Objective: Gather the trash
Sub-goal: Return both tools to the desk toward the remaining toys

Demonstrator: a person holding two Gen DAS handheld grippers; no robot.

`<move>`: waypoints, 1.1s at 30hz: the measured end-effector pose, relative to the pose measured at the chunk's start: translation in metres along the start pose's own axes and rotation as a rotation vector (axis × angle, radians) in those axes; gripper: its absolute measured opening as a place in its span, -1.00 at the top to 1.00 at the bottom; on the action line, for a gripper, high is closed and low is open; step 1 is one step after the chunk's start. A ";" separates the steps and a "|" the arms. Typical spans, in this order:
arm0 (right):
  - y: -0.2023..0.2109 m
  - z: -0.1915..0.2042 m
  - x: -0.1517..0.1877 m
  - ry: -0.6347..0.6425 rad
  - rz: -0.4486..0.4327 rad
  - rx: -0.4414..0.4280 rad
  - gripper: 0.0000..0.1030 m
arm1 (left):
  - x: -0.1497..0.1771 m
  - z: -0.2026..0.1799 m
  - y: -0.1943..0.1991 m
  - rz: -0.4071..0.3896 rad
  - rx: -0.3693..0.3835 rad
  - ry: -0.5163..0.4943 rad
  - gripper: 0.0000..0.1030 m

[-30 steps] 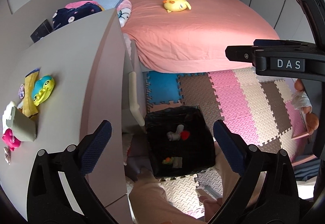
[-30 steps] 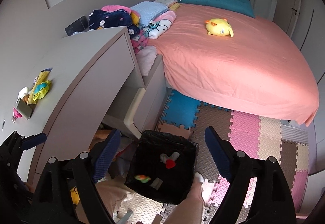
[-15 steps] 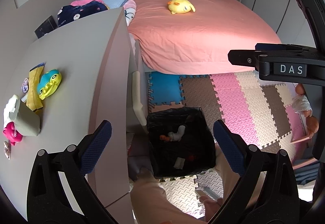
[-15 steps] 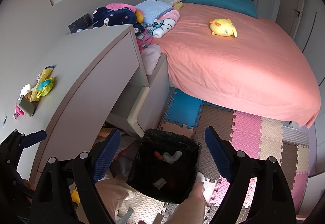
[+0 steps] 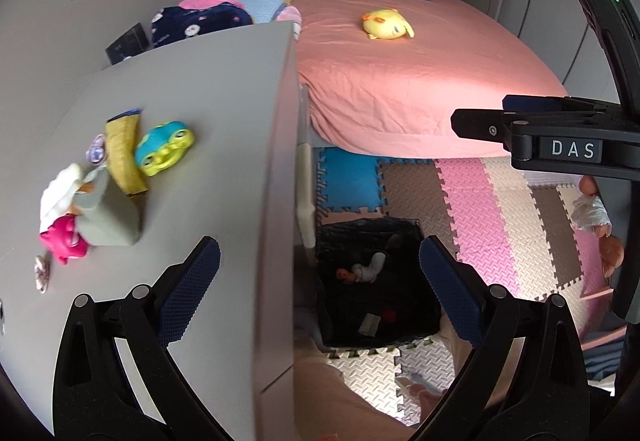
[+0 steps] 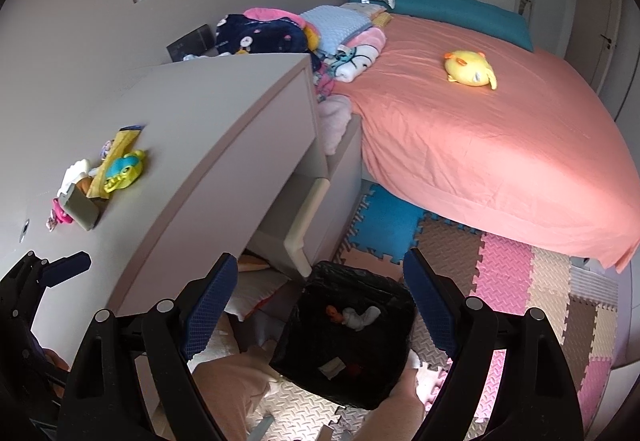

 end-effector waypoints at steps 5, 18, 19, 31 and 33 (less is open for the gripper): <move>-0.006 0.028 -0.002 0.038 0.008 -0.040 -0.64 | 0.011 0.027 0.013 -0.004 -0.047 0.057 -0.88; -0.022 0.093 -0.002 0.094 0.026 -0.150 -0.65 | 0.045 0.090 0.033 0.009 -0.138 0.171 -0.88; -0.024 0.098 -0.002 0.102 0.030 -0.156 -0.65 | 0.047 0.096 0.033 0.011 -0.144 0.179 -0.88; -0.056 0.152 -0.006 0.165 0.087 -0.189 -0.64 | 0.082 0.152 0.040 0.036 -0.201 0.295 -0.88; -0.061 0.157 -0.005 0.173 0.094 -0.188 -0.64 | 0.085 0.161 0.039 0.035 -0.215 0.310 -0.88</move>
Point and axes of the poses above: each gripper's, at about its wrist camera, not at the fingertips, and y roughly against the way its jaws point, z to its left, x to its underside, the point moved 2 cm from there along -y, roughly the way its jaws point, and after that the axes turned 8 degrees about -y, right-handed, at the moved point
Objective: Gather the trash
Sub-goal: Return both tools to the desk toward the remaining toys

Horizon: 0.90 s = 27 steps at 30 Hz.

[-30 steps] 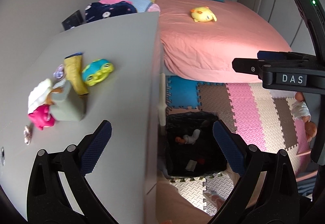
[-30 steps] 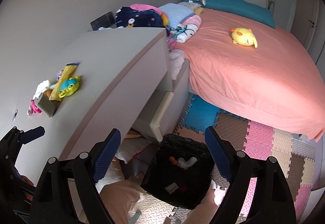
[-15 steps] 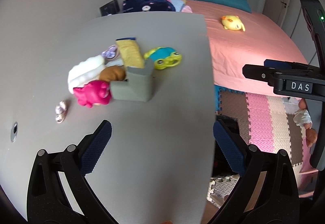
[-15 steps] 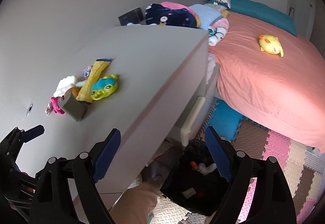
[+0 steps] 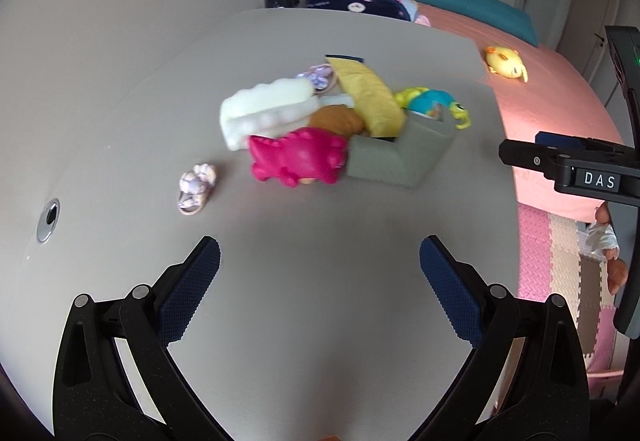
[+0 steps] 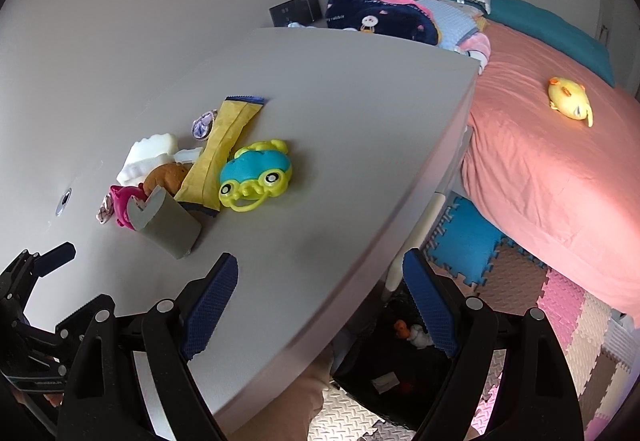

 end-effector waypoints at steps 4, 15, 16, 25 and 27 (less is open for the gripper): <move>-0.014 0.011 -0.004 0.036 0.019 0.003 -0.65 | 0.002 0.016 -0.007 0.005 -0.033 0.019 -0.88; -0.042 0.036 -0.023 0.078 0.035 -0.005 -0.64 | 0.010 0.064 -0.022 0.018 -0.055 0.145 -0.67; -0.045 0.038 -0.025 0.079 0.036 -0.004 -0.64 | 0.009 0.067 -0.024 0.021 -0.051 0.150 -0.65; -0.057 0.047 -0.042 0.094 0.015 0.007 -0.64 | 0.003 0.080 -0.043 0.041 -0.046 0.149 -0.58; -0.060 0.047 -0.044 0.094 0.013 0.012 -0.53 | 0.002 0.083 -0.045 0.041 -0.056 0.145 -0.58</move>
Point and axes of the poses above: each gripper's, at about its wrist camera, not at the fingertips, and y roughly against the way its jaws point, z to its left, x to its underside, the point moved 2 cm from there along -y, roughly the way its jaws point, and after that the axes turned 8 degrees about -y, right-handed, at the moved point
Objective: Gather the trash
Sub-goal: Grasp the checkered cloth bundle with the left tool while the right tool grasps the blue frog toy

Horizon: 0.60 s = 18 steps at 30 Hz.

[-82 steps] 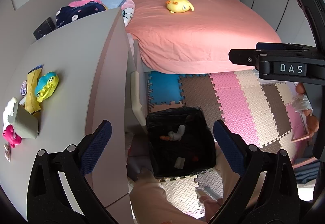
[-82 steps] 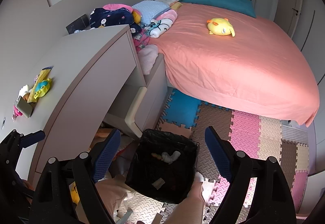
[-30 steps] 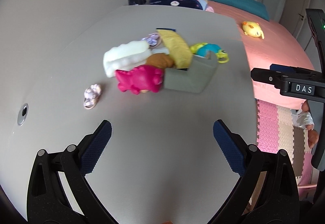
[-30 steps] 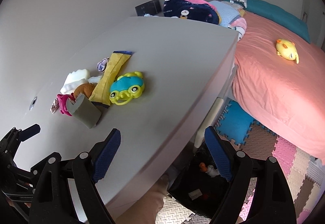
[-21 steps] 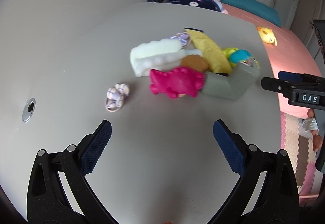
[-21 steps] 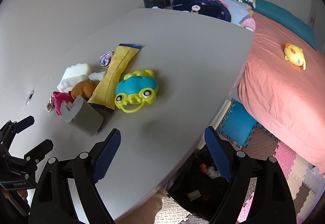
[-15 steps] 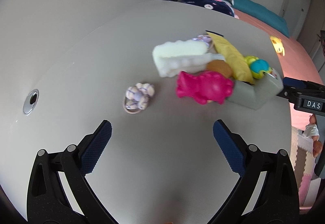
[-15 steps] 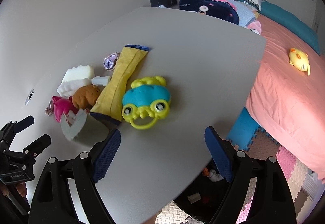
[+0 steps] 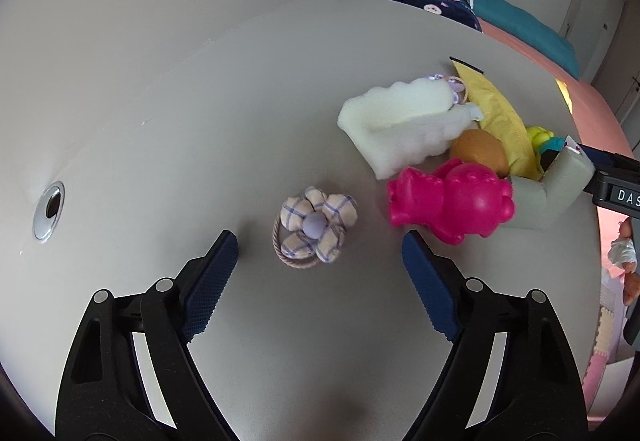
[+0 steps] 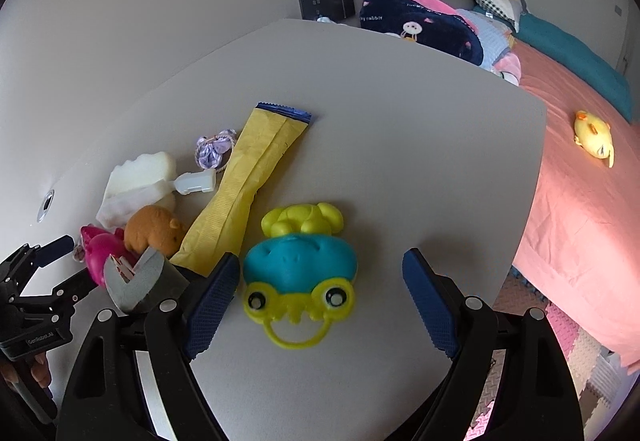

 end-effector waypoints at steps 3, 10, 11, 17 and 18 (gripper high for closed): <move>-0.004 0.002 0.000 0.020 -0.005 0.014 -0.45 | -0.001 0.004 0.000 -0.005 0.007 -0.003 -0.54; -0.005 0.007 0.000 0.060 -0.021 0.025 -0.12 | -0.003 0.003 0.000 -0.021 0.001 -0.020 -0.34; -0.005 0.007 0.001 0.061 -0.022 0.024 -0.12 | -0.004 0.003 0.000 -0.025 0.001 -0.023 -0.25; -0.003 0.006 0.003 0.052 -0.014 0.008 -0.12 | -0.006 0.001 0.002 -0.051 0.015 -0.042 0.32; -0.002 0.006 0.004 0.049 -0.012 0.003 -0.11 | -0.007 0.000 0.002 -0.053 0.019 -0.046 0.38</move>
Point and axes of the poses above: each gripper's, at about its wrist camera, not at the fingertips, and y roughly against the way its jaws point, z to its left, x to its underside, the point moved 2 cm from there along -y, roughly the way its jaws point, and after that the axes turned 8 degrees about -y, right-handed, at the moved point
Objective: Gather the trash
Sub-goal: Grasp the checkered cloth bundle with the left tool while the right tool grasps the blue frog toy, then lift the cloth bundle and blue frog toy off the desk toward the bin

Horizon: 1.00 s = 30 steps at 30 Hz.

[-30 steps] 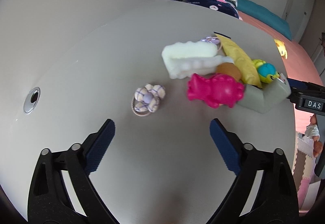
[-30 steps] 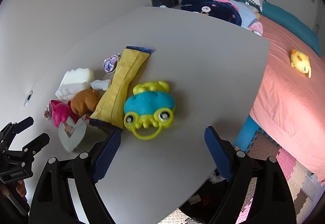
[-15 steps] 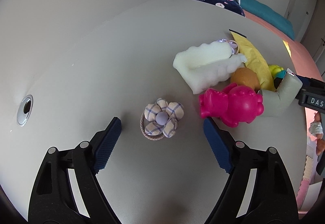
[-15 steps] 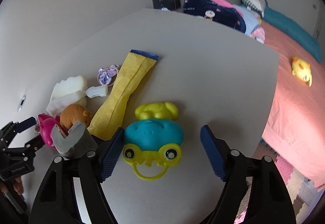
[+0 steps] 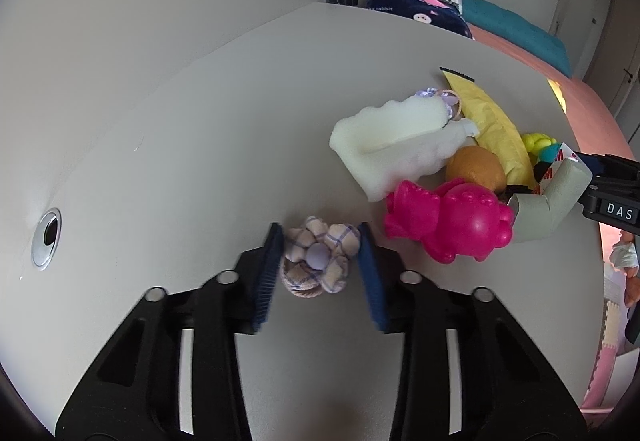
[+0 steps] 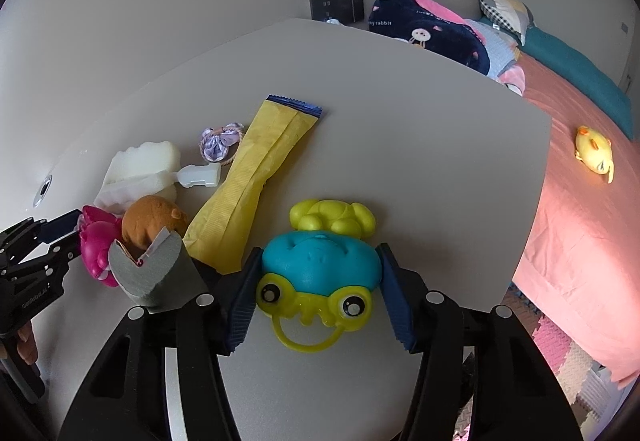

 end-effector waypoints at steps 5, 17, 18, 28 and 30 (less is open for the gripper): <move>0.006 -0.004 0.003 -0.041 0.011 -0.029 -0.11 | -0.002 -0.004 0.001 -0.002 0.001 -0.014 0.55; 0.041 -0.012 0.014 -0.059 -0.030 -0.047 -0.11 | 0.001 -0.022 0.024 -0.007 -0.014 -0.009 0.69; 0.045 -0.012 0.016 -0.058 -0.034 -0.049 -0.11 | 0.002 -0.023 0.028 -0.014 -0.012 -0.009 0.69; 0.082 -0.020 0.033 -0.063 -0.079 -0.067 -0.11 | 0.007 -0.054 0.060 -0.059 0.002 -0.039 0.69; 0.088 -0.025 0.038 -0.067 -0.088 -0.064 -0.11 | 0.006 -0.060 0.062 -0.063 0.005 -0.036 0.69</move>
Point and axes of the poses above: each gripper's, at about its wrist camera, not at the fingertips, and y roughly against the way its jaws point, z to its left, x to its underside, the point moved 2 cm from there along -y, roughly the way its jaws point, and after that the axes turned 8 degrees about -y, right-handed, at the moved point
